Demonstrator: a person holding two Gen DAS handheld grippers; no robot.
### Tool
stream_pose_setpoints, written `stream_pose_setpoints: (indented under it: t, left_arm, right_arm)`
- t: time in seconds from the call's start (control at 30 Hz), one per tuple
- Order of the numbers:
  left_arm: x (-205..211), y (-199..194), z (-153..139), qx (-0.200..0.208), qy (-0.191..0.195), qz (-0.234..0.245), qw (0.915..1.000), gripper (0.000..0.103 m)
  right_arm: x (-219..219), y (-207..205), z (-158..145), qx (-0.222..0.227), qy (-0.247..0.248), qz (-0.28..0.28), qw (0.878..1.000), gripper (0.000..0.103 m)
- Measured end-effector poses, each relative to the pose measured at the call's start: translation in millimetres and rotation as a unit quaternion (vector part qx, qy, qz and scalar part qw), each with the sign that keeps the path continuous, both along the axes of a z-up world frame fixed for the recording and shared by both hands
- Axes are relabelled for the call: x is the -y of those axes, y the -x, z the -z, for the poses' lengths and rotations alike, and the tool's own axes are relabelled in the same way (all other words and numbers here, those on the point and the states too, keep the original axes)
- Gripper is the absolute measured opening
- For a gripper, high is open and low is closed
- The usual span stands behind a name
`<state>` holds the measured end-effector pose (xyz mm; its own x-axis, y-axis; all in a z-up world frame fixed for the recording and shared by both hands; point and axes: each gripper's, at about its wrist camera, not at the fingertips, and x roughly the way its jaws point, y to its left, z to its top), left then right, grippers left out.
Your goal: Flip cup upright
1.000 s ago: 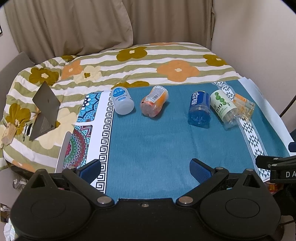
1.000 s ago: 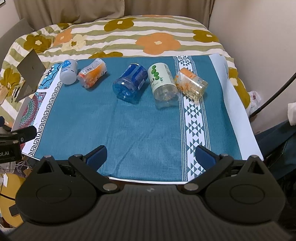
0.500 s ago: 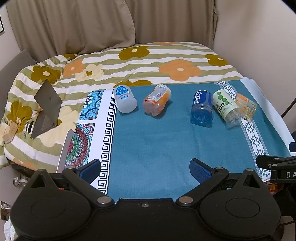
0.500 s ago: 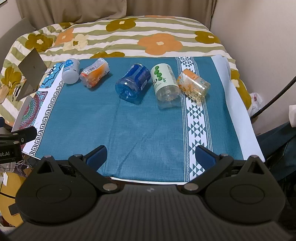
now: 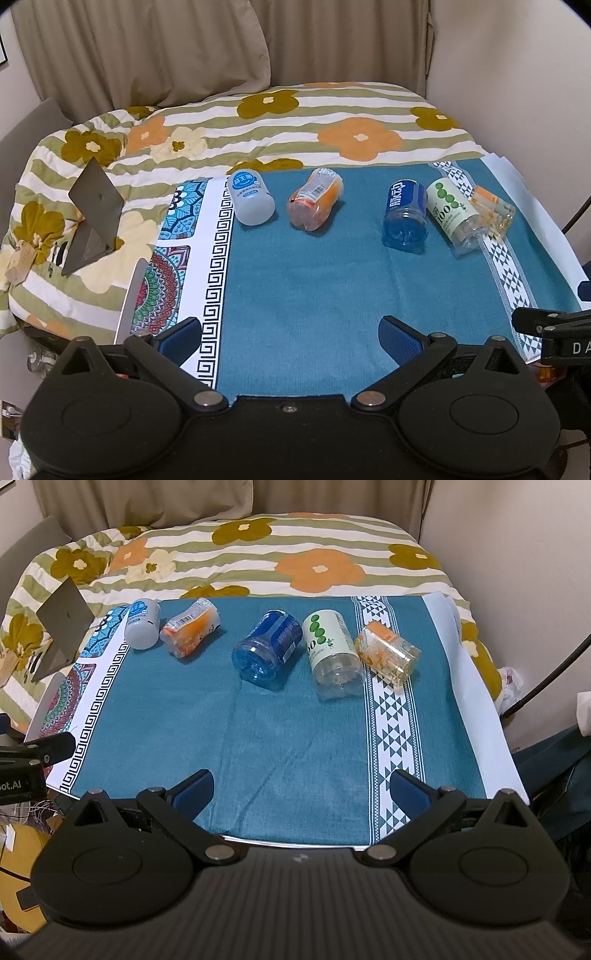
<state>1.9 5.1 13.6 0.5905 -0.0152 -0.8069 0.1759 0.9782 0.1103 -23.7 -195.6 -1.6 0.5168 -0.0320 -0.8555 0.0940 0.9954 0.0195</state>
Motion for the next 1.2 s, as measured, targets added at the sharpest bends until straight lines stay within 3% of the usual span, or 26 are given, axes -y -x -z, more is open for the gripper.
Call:
stream_pose_setpoints:
  t: [0.77, 0.93, 1.2]
  left_arm:
    - [3.7, -6.3, -8.3, 0.010, -0.003, 0.013, 0.9999, 0.103]
    - [18.0, -22.7, -19.9, 0.016, -0.004, 0.047, 0.9988, 0.103]
    - [69.0, -86.8, -18.9, -0.019, -0.008, 0.126, 0.9918, 0.103]
  right_arm:
    - [3.6, -0.9, -5.6, 0.015, 0.001, 0.006, 1.000, 0.103]
    - [15.4, -2.8, -12.7, 0.023, 0.002, 0.009, 1.000, 0.103]
    - [52.1, -9.2, -7.7, 0.030, 0.002, 0.034, 0.999, 0.103]
